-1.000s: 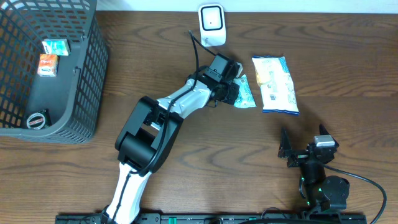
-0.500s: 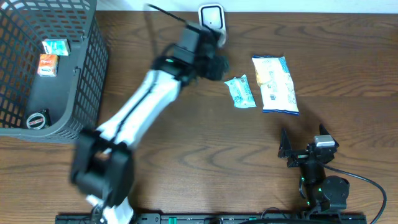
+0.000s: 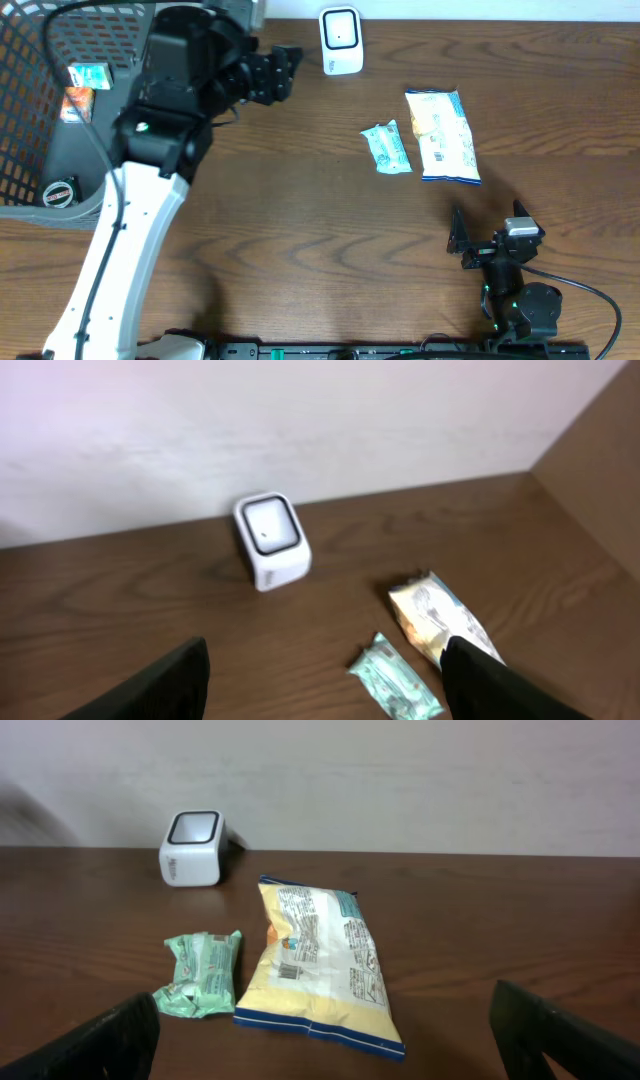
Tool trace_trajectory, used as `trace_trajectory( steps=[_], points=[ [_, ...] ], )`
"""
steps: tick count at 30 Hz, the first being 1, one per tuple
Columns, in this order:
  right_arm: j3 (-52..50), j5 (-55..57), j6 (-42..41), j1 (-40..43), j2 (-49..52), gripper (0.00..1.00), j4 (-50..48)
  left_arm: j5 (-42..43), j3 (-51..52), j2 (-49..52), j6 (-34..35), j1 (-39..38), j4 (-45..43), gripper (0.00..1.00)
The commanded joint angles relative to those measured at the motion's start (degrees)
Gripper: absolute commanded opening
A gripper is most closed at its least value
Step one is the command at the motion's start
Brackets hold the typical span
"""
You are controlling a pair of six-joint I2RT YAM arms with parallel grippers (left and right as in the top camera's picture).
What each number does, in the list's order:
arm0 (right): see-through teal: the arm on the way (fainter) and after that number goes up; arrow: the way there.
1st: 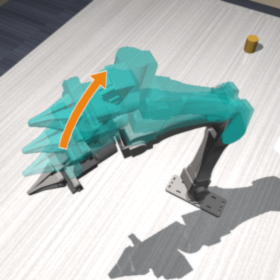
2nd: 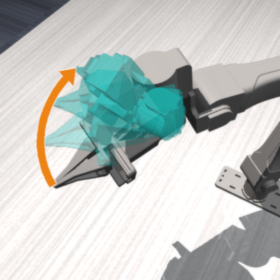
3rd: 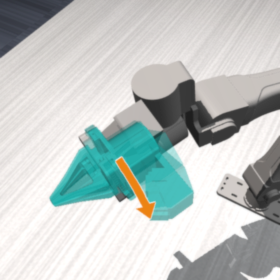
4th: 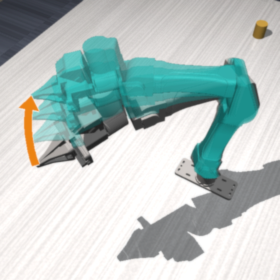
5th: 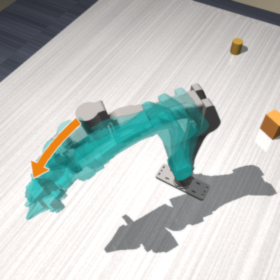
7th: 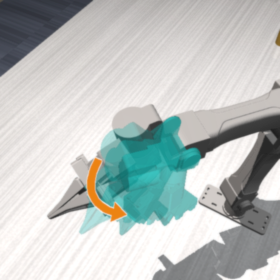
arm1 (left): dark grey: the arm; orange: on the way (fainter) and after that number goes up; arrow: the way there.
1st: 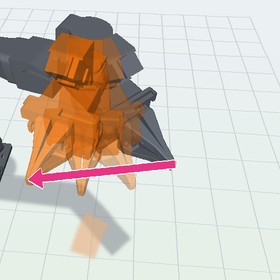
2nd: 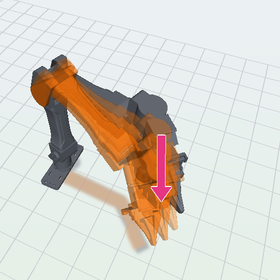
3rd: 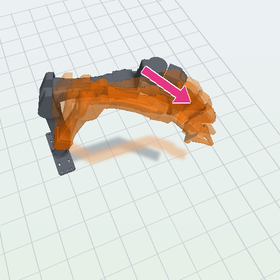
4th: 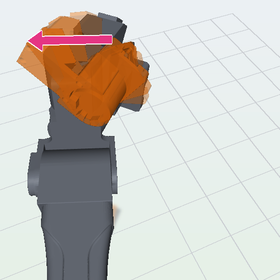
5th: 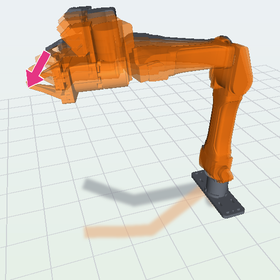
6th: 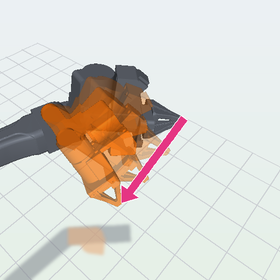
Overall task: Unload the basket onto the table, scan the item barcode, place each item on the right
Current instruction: 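Move the left gripper back to the basket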
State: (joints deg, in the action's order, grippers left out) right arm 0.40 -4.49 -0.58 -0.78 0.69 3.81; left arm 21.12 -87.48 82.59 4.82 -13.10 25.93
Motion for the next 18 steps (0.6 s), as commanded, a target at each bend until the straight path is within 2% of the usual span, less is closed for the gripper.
trace_trajectory(
  steps=[1,9,12,18],
  points=[
    [0.0,-0.2,0.7,-0.4,-0.3,0.99,0.3,0.7,-1.3,-2.0,-0.3,2.3,1.0,0.73],
    [0.0,-0.2,0.7,-0.4,-0.3,0.99,0.3,0.7,-1.3,-3.6,0.2,6.8,1.5,0.74],
    [0.0,-0.2,0.7,-0.4,-0.3,0.99,0.2,0.7,-1.3,-4.2,0.5,7.7,0.5,0.81],
    [0.0,-0.2,0.7,-0.4,-0.3,0.99,0.3,0.7,-4.4,-5.6,0.6,10.3,0.6,0.82]
  ],
)
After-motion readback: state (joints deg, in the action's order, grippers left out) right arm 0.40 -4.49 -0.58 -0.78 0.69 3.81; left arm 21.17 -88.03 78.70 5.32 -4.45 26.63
